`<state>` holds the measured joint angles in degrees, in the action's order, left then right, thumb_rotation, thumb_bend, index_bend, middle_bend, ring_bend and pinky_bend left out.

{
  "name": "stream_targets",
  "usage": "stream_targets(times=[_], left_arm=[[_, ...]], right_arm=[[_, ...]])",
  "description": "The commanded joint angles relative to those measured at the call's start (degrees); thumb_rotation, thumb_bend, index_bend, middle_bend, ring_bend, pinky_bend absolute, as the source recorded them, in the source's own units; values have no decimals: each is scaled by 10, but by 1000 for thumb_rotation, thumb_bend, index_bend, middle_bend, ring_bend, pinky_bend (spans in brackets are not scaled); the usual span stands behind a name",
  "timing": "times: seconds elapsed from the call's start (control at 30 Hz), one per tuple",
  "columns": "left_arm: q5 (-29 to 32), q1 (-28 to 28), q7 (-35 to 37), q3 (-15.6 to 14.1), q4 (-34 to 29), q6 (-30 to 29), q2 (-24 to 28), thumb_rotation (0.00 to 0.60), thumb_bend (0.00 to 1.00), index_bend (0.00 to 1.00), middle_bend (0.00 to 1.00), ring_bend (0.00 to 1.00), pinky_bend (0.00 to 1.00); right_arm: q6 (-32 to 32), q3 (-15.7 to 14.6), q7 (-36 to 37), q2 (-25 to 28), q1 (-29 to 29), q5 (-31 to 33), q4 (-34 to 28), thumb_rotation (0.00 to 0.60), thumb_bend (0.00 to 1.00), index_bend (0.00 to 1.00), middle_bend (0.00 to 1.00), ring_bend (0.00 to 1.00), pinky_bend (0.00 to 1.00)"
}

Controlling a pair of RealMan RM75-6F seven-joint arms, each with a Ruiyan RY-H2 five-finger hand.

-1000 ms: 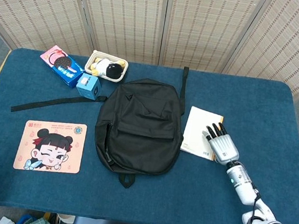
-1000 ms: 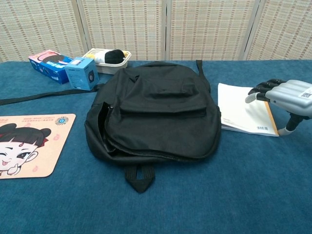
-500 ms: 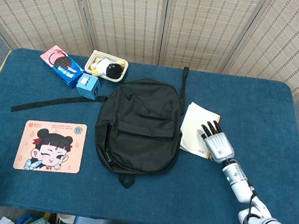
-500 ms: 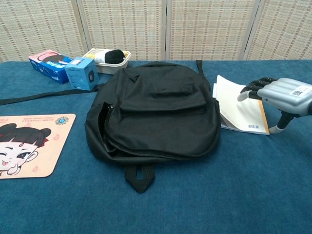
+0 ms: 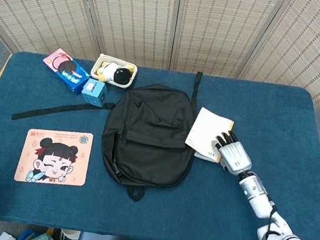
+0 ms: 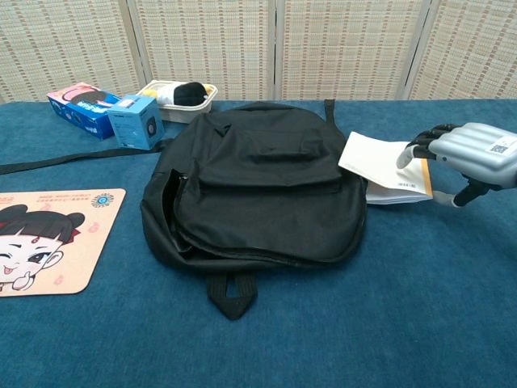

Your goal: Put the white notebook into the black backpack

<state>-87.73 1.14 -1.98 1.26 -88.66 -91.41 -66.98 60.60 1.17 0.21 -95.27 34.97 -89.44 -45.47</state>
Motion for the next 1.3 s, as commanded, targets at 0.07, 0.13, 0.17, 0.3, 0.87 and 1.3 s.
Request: stream_targets(times=[0.07, 0.13, 0.17, 0.3, 0.87, 1.3], left_arm=[[0, 0, 1, 0, 0, -1, 1, 600, 282, 161, 26, 75, 0], [0, 1, 2, 1, 0, -2, 1, 600, 281, 161, 26, 75, 0], [0, 1, 3, 1, 0, -2, 2, 600, 281, 160, 26, 75, 0], [-1, -1, 8, 2, 2, -2, 2, 600, 281, 161, 26, 75, 0], [1, -4, 13, 3, 5, 3, 3, 600, 281, 161, 26, 75, 0], [0, -4, 23, 5, 11, 0, 2, 600, 281, 161, 26, 76, 0]], right_arm=[[11, 4, 8, -7, 3, -3, 8, 600, 361, 284, 245, 149, 128], [15, 7, 11, -10, 6, -2, 12, 600, 376, 300, 260, 162, 139], [17, 10, 12, -12, 7, -1, 13, 600, 383, 303, 263, 165, 143], [22, 19, 15, -18, 13, 3, 19, 600, 414, 328, 284, 179, 161], [-11, 53, -34, -29, 43, 41, -12, 600, 332, 389, 301, 192, 182], [-27, 61, -69, -33, 48, 65, -18, 600, 311, 526, 356, 224, 218]])
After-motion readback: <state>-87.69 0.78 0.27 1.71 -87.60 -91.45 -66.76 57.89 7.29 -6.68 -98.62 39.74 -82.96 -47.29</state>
